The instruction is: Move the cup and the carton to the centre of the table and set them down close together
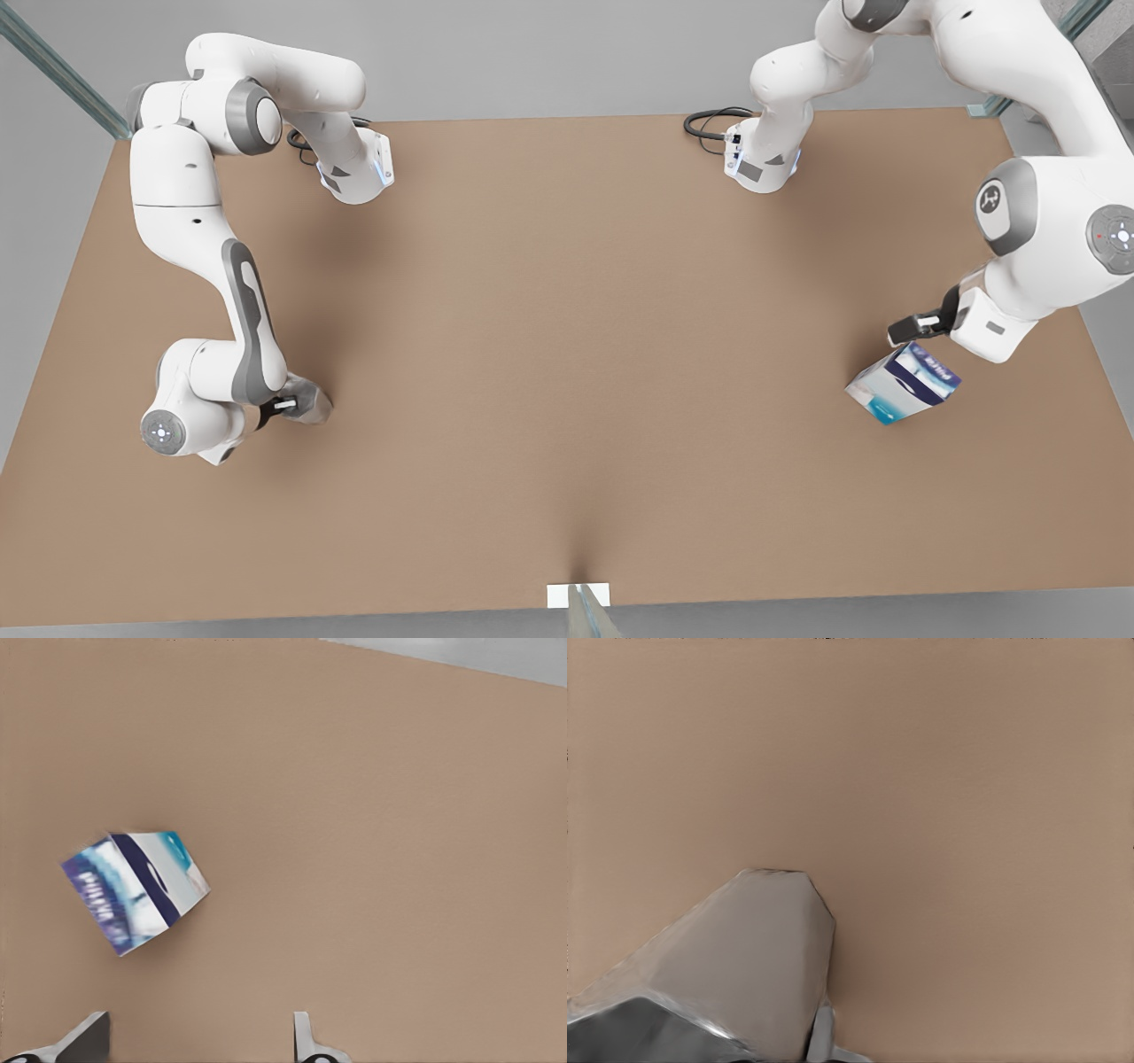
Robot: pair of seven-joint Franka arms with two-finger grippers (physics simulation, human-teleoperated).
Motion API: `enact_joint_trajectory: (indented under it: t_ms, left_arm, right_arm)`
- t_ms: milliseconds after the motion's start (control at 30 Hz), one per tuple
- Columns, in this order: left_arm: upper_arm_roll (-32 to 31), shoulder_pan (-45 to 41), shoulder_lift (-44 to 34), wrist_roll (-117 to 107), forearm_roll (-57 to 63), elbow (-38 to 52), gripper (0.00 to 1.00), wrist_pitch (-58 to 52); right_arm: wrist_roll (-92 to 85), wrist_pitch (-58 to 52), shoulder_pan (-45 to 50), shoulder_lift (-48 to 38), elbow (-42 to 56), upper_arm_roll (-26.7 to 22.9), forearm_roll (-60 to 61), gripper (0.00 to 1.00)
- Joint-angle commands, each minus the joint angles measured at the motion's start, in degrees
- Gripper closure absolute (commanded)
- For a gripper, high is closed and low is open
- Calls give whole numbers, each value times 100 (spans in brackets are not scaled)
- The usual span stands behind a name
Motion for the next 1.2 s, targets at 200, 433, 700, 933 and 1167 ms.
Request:
enact_joint_trajectory:
  t_ms: [200, 433, 700, 933, 1167]
  left_arm:
    - [383, 63, 54, -44, 173, -647, 0, 969]
    - [576, 46, 151, -1134, 173, -1412, 0, 1875]
    - [673, 221, 450, -1134, 94, -1386, 0, 1972]
    - [673, 221, 564, -1134, 68, -1403, 0, 2086]
    - [682, 239, 678, -1134, 77, -1403, 0, 2077]
  right_arm:
    - [4, -137, 35, -27, 246, 70, 112, 79]
    - [478, -216, 2048, 491, 1652, -17, 877, 79]
    - [1489, 12, 4482, 1563, 2944, -1969, 2758, 79]
    - [2052, 557, 5282, 2231, 3621, -2927, 3698, 79]
    - [1990, 522, 5282, 2249, 3621, -2927, 3698, 10]
